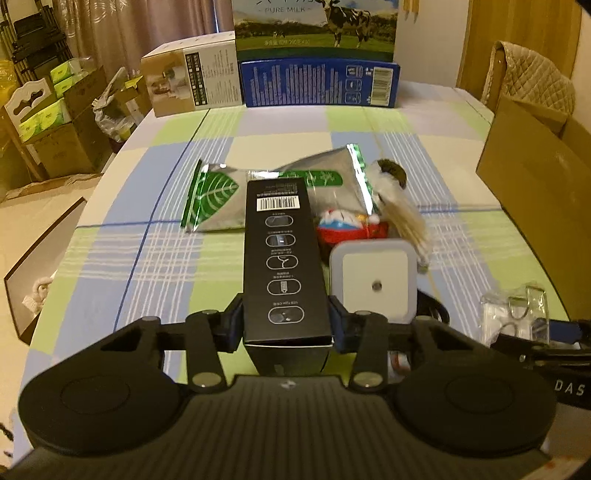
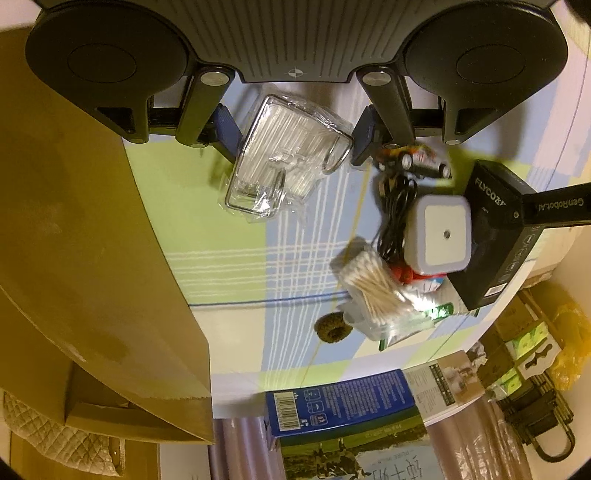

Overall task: Organize objects
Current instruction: 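Grasp the clear packet with the right tool while the left tool grasps the black box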

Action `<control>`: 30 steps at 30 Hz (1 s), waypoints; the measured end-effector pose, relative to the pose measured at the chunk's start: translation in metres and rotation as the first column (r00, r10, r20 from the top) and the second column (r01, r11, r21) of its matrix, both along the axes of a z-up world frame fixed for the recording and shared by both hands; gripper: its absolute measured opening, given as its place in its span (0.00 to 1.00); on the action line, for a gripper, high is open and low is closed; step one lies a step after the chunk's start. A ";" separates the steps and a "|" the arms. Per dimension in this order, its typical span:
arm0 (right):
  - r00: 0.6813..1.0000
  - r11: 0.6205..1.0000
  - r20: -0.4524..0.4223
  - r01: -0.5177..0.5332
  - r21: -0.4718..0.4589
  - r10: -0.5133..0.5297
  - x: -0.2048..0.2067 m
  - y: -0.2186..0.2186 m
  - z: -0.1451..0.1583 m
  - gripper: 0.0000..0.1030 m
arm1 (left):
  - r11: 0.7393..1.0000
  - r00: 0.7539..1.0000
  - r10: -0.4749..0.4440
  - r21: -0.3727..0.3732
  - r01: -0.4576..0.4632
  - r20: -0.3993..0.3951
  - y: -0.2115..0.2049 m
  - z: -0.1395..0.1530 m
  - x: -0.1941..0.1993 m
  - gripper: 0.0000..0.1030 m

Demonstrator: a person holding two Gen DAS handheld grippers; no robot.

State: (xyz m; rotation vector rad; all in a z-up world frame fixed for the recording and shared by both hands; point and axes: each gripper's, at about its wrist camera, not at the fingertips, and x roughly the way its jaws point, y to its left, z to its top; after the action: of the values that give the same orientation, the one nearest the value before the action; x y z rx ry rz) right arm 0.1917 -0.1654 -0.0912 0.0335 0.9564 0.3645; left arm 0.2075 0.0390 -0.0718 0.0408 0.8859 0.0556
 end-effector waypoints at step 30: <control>0.999 0.997 0.018 -0.037 -0.066 0.038 -0.068 -0.013 0.006 0.58 | 0.986 0.979 -0.148 0.051 0.157 -0.141 -0.021 0.006 -0.044 0.40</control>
State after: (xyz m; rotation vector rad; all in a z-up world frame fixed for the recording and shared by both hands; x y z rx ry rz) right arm 0.1241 -0.1783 -0.0856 -0.0478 0.9506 0.3670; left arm 0.1635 0.0177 -0.0658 0.1723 1.0153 -0.0641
